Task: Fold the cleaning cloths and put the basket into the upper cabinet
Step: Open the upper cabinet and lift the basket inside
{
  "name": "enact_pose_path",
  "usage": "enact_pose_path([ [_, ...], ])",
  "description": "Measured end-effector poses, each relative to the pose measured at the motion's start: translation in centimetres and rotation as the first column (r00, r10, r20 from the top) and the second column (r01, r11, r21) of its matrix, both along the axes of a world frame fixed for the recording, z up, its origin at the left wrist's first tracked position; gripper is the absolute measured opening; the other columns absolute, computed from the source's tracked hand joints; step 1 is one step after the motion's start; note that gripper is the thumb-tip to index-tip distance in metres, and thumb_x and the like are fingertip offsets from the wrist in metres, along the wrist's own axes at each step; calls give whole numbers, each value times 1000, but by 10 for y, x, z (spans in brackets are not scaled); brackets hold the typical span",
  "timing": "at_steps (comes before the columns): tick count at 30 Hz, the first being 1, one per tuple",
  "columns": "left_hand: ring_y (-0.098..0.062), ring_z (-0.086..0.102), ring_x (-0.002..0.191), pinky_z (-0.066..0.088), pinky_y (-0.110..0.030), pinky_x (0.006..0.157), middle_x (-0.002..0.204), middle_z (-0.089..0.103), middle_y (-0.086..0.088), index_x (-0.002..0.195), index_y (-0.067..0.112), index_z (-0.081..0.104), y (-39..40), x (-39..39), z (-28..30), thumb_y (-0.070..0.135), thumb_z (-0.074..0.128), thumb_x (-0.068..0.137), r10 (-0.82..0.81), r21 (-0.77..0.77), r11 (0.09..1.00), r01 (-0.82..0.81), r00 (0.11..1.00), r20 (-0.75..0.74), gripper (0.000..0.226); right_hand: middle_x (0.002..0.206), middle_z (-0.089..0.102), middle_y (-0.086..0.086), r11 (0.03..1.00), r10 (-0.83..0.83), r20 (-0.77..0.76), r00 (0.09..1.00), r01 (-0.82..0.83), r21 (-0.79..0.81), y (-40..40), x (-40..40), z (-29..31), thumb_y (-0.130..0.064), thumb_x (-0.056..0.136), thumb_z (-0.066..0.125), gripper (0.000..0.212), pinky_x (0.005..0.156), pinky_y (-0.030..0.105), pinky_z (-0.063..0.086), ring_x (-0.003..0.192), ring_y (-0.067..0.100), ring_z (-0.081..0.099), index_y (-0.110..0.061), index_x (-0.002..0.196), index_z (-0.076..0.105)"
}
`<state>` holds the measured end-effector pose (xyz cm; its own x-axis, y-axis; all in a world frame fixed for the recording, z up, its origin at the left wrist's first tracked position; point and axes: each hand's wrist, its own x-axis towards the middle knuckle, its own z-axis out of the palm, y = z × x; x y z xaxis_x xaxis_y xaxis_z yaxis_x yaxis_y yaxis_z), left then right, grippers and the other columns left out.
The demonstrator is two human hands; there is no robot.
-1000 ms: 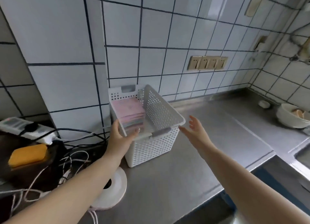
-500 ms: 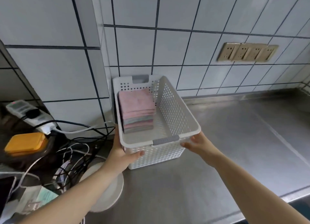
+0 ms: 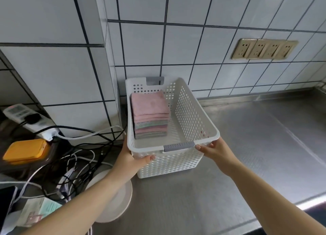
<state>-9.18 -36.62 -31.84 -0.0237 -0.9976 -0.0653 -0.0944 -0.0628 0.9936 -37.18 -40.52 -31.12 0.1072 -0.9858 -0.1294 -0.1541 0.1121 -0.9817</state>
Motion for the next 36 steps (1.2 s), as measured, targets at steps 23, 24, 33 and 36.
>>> enact_pose_path([
  [23, -4, 63, 106, 50, -12, 76, 115, 66, 11, 128, 30, 42, 131, 38, 71, -1, 77, 71, -632, -212, 761, 613, 775, -27, 74, 100, 71, -12, 785, -599, -22, 801, 581, -213, 306, 70, 75, -35, 60, 85, 55, 86, 31, 53, 96, 5, 66, -28, 107, 57],
  [24, -6, 63, 106, 50, -12, 75, 118, 64, 6, 132, 26, 41, 143, 41, 76, -2, 77, 72, -674, -220, 726, 652, 738, -33, 75, 101, 71, -12, 764, -624, -16, 781, 605, -225, 326, 79, 80, -39, 57, 86, 61, 86, 30, 54, 97, 4, 66, -29, 109, 57],
  [33, 2, 63, 99, 49, -10, 73, 121, 60, -1, 137, 9, 34, 237, 33, 94, -13, 69, 74, -845, -283, 521, 806, 533, -40, 75, 110, 64, 2, 597, -789, -7, 614, 764, -245, 474, 119, 100, -26, 63, 82, 57, 85, 35, 51, 108, 22, 59, -28, 112, 53],
  [36, -12, 63, 106, 51, -17, 79, 125, 59, -10, 140, 5, 31, 268, 22, 93, -14, 70, 72, -889, -295, 442, 847, 458, -14, 80, 112, 62, 4, 516, -845, 13, 535, 822, -242, 526, 127, 104, -28, 65, 81, 53, 92, 44, 49, 112, 27, 56, -31, 108, 51],
])
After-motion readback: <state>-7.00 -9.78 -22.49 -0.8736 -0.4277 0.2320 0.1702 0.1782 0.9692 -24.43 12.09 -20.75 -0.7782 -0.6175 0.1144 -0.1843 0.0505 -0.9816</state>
